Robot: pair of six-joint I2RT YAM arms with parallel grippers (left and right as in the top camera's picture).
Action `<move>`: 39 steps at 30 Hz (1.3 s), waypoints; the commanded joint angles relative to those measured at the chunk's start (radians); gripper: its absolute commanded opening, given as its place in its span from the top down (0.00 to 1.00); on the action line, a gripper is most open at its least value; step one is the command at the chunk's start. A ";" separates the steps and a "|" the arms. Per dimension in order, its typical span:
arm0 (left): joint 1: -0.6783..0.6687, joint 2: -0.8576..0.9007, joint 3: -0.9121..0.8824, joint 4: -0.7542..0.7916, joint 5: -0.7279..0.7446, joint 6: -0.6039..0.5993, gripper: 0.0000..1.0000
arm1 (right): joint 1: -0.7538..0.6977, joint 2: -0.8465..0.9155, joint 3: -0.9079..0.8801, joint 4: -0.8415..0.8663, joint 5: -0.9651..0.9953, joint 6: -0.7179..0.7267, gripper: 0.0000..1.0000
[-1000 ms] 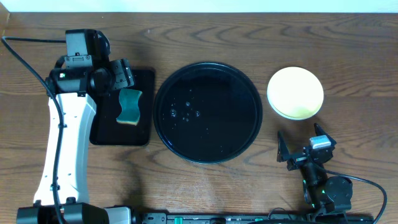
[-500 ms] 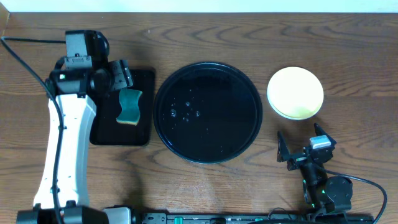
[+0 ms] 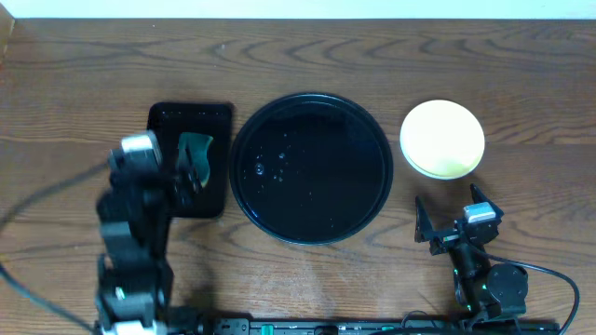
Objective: Clean dirty plates on tray and stack at the side
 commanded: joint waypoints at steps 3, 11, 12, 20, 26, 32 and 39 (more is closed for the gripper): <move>-0.002 -0.262 -0.254 0.114 0.061 0.151 0.21 | 0.007 -0.007 -0.001 -0.003 -0.001 -0.005 0.01; -0.003 -0.467 -0.512 0.238 0.060 0.196 0.21 | 0.007 -0.007 -0.001 -0.003 -0.001 -0.005 0.01; -0.003 -0.484 -0.531 0.237 0.060 0.196 0.21 | 0.007 -0.007 -0.001 -0.003 -0.001 -0.005 0.01; -0.029 -0.603 -0.542 0.104 0.053 0.202 0.21 | 0.007 -0.007 -0.001 -0.003 -0.001 -0.005 0.01; -0.040 -0.618 -0.541 0.106 0.052 0.203 0.21 | 0.007 -0.006 -0.001 -0.003 -0.001 -0.005 0.01; -0.040 -0.615 -0.541 0.106 0.052 0.203 0.21 | 0.007 -0.007 -0.001 -0.003 -0.001 -0.005 0.01; -0.040 -0.614 -0.541 0.106 0.052 0.203 0.21 | 0.007 -0.007 -0.001 -0.003 -0.001 -0.005 0.01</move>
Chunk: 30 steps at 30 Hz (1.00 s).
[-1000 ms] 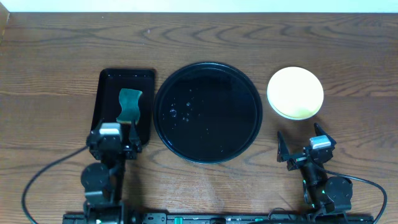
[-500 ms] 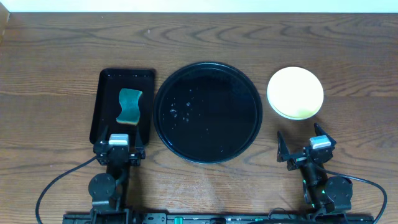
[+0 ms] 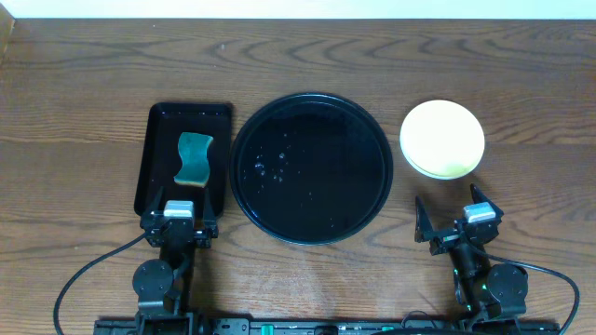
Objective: Clean dirty plates on tray and stack at the side
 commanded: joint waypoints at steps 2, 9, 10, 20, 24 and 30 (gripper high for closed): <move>-0.003 -0.005 -0.008 -0.045 0.014 0.010 0.21 | 0.007 -0.007 -0.001 -0.003 -0.001 -0.005 0.01; -0.003 -0.005 -0.008 -0.045 0.014 0.010 0.21 | 0.007 -0.007 -0.001 -0.004 -0.001 -0.005 0.01; -0.003 -0.005 -0.008 -0.045 0.014 0.010 0.21 | 0.007 -0.007 -0.001 -0.004 -0.001 -0.005 0.01; -0.003 -0.005 -0.008 -0.045 0.014 0.010 0.21 | 0.007 -0.007 -0.001 -0.003 -0.001 -0.005 0.01; -0.003 -0.005 -0.008 -0.045 0.014 0.010 0.20 | 0.007 -0.007 -0.001 -0.004 -0.001 -0.005 0.01; -0.003 -0.005 -0.008 -0.045 0.014 0.010 0.21 | 0.007 -0.007 -0.001 -0.003 -0.001 -0.005 0.01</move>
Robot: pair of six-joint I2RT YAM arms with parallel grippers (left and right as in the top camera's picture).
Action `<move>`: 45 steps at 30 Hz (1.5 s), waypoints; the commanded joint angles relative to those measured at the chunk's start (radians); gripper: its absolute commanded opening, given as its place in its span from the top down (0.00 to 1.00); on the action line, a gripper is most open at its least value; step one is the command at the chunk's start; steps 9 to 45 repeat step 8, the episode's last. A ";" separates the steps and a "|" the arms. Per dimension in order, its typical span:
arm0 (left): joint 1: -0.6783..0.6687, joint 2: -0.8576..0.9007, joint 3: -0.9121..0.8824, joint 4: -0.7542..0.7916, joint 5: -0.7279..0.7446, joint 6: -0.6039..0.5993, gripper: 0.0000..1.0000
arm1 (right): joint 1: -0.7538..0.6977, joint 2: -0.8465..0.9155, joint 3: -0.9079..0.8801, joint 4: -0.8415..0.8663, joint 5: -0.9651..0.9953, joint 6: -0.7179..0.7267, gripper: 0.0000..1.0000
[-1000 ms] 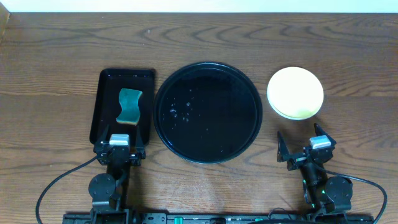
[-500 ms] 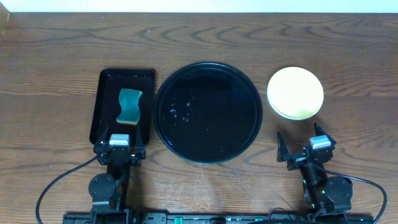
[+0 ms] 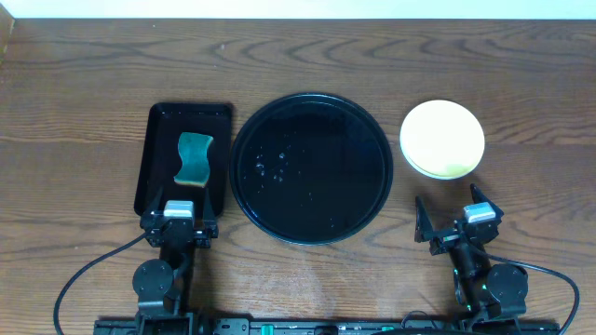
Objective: Clean dirty plates on tray and stack at the side
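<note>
A round black tray lies in the middle of the table with only small specks on it. To its right stands a stack of pale yellow plates. A green sponge lies in a small black rectangular tray on the left. My left gripper rests at the near edge of that small tray, jaws apart and empty. At the front right, below the plates, my right gripper stands open and holds nothing.
Brown wooden tabletop stretches behind the trays. Cables run from both arm bases along the front edge.
My left arm was raised over the small tray, beside the sponge. By the following moment it had drawn back to the front edge with the sponge left in the tray. The right arm and the plate stack stayed put throughout.
</note>
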 commanded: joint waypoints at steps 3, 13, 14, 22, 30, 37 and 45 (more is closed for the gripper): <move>-0.003 -0.005 -0.008 -0.045 0.014 0.010 0.21 | 0.007 -0.006 -0.001 -0.003 -0.001 -0.005 0.01; -0.003 -0.005 -0.008 -0.045 0.014 0.010 0.21 | 0.007 -0.006 -0.001 -0.003 -0.001 -0.005 0.01; -0.003 -0.005 -0.008 -0.045 0.014 0.010 0.21 | 0.007 -0.006 -0.001 -0.003 -0.001 -0.005 0.01; -0.003 -0.005 -0.008 -0.045 0.014 0.010 0.21 | 0.007 -0.006 -0.001 -0.003 -0.001 -0.005 0.01; -0.003 -0.005 -0.008 -0.045 0.014 0.010 0.21 | 0.007 -0.006 -0.001 -0.003 -0.001 -0.005 0.01; -0.003 -0.005 -0.008 -0.045 0.014 0.010 0.21 | 0.007 -0.006 -0.001 -0.003 -0.001 -0.005 0.01; -0.003 -0.005 -0.008 -0.045 0.014 0.010 0.21 | 0.007 -0.006 -0.001 -0.003 -0.001 -0.005 0.01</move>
